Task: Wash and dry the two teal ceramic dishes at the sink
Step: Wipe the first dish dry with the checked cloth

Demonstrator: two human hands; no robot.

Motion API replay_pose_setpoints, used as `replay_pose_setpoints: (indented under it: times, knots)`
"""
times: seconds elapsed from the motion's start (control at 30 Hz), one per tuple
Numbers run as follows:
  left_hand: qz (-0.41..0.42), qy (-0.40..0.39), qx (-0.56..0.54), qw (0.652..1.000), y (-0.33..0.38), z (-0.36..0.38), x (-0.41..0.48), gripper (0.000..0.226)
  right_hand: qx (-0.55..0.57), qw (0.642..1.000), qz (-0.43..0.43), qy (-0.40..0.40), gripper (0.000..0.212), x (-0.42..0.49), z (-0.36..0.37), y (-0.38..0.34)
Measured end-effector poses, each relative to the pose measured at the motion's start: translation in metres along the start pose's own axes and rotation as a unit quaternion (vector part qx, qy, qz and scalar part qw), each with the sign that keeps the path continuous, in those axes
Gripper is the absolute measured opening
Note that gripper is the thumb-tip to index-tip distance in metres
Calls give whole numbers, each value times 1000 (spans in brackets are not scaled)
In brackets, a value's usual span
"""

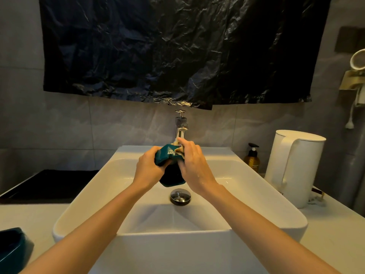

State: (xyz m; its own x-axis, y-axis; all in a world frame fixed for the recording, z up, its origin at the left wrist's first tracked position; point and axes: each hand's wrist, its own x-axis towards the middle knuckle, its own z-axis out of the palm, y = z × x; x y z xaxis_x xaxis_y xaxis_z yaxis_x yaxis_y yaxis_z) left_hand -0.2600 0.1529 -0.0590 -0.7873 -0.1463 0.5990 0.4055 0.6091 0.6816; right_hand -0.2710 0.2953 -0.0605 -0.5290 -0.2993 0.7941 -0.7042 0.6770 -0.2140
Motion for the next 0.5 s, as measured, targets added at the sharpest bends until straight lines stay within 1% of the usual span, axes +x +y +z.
replay_pose_setpoints:
  times: [0.1,0.2,0.23,0.3,0.33,0.37,0.43,0.5]
  knots:
    - [0,2,45,999,0,-2,-2,27,5,997,-67,-23,58,-1,-4,-4]
    - [30,12,84,996,1,-2,-4,29,-12,993,-107,-40,54,-1,-8,-8]
    - [44,11,94,995,2,0,-6,29,-27,991,-130,-34,51,-2,-7,-10]
    - [47,9,105,993,4,3,-8,26,-45,985,-166,-21,49,-1,-3,-10]
    - [39,13,107,993,4,4,-8,25,-32,986,-160,-17,47,1,-2,-8]
    - [26,20,106,994,3,4,-7,24,-3,991,-135,-15,45,1,-3,-7]
    - [-7,38,93,995,0,0,-3,25,71,996,-55,-7,42,2,-6,-2]
    - [-26,53,74,995,-2,-3,0,28,106,994,-18,5,41,1,-8,1]
